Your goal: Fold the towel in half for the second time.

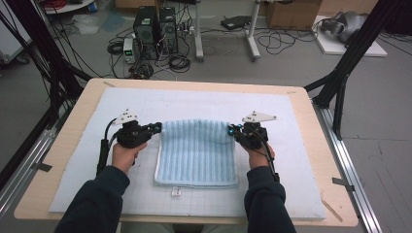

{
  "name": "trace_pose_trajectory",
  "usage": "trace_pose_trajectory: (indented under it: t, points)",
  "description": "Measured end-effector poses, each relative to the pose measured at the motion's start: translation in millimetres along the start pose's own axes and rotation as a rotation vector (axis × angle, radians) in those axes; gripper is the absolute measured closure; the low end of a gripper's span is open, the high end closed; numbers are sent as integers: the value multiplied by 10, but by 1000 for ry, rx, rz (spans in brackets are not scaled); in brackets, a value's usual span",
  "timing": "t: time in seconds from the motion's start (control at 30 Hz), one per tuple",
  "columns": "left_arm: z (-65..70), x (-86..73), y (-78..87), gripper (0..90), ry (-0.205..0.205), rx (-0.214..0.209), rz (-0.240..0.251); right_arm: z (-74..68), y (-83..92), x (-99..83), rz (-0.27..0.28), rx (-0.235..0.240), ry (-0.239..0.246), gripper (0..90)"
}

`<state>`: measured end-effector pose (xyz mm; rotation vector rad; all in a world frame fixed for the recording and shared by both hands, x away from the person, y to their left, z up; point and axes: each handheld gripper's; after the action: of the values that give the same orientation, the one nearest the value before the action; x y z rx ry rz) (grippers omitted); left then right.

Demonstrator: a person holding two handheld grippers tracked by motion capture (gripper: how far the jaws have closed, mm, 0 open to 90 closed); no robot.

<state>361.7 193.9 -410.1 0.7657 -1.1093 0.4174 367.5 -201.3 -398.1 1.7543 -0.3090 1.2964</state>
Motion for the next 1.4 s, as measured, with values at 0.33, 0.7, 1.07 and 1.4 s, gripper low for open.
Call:
trace_pose_trajectory:
  t: [0.33,0.7,1.07,1.4]
  points:
    - [168,-169,214,858,-25,-37,33,-161,172,-180,18,14,20,816]
    - [331,-441,443,854,-30,-75,47,-365,389,-434,36,31,32,816]
    - [484,-666,542,856,6,-106,51,-528,572,-676,26,12,27,810]
    - [542,-833,677,856,-9,-130,20,-672,698,-823,0,-15,68,805]
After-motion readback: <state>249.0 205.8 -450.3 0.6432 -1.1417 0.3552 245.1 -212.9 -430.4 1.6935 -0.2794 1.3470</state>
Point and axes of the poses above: each handheld gripper's, and its own axes: y roughly backward along the jaws, x roughly out of its top, z roughly to its right
